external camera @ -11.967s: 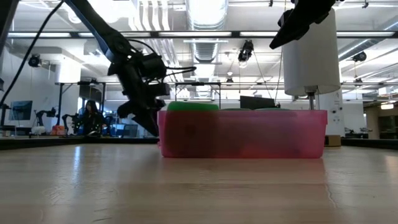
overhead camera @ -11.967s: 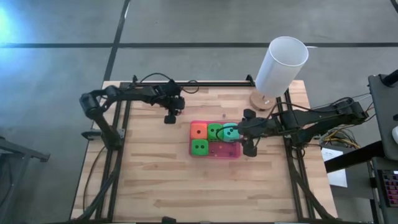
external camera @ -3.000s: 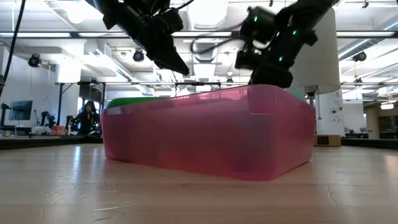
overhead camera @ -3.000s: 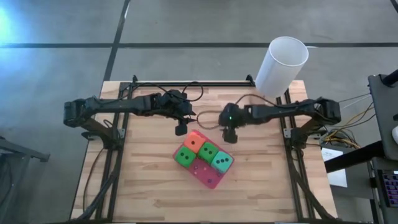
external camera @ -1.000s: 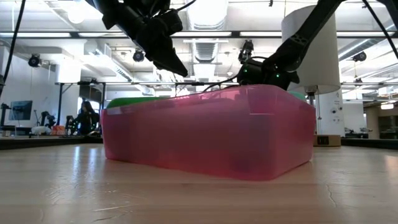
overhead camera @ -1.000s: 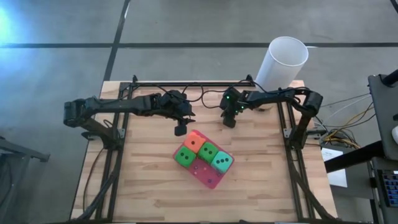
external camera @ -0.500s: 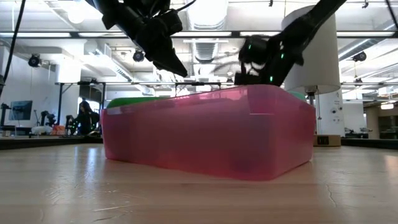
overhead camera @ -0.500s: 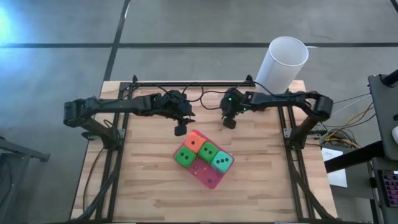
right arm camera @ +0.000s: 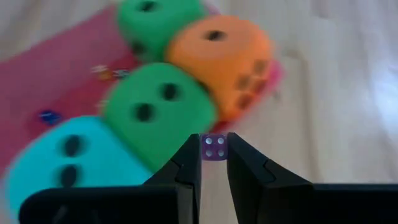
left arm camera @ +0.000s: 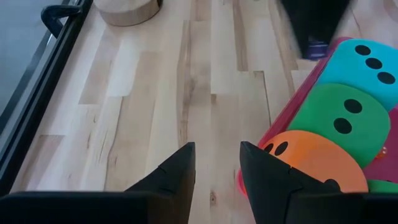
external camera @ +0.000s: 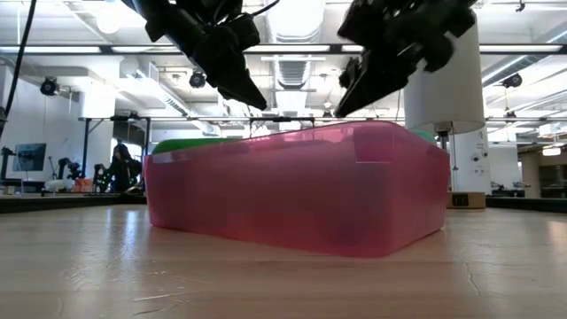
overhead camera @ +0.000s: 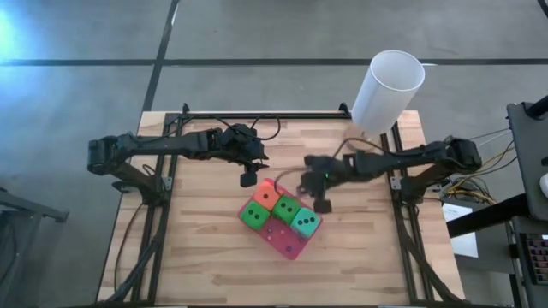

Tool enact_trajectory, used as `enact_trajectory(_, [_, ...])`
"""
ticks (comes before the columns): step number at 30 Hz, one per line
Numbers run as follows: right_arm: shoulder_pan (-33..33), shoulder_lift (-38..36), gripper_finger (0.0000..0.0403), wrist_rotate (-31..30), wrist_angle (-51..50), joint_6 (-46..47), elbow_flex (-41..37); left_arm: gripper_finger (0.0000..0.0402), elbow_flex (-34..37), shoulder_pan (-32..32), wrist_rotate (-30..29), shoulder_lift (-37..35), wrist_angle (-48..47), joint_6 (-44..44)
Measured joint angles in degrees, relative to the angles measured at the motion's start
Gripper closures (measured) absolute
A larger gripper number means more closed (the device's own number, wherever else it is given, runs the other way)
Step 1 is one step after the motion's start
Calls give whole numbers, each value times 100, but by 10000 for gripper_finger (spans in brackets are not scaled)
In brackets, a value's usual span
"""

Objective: Pick & Place Dice
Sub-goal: Put the small purple die into the pink bin

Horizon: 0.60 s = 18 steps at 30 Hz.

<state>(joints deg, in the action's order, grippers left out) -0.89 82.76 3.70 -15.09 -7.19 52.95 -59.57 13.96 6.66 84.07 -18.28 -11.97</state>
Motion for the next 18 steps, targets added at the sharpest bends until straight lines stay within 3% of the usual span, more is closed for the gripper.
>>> enact_trajectory(10, [1300, 353, 350, -3, 634, 17, 5, 279, 0, 0, 303, 0, -3, -41])
enact_trajectory(18, [1562, 819, 349, 208, 1153, -3, 7, 277, 0, -74, 540, 0, -7, -151])
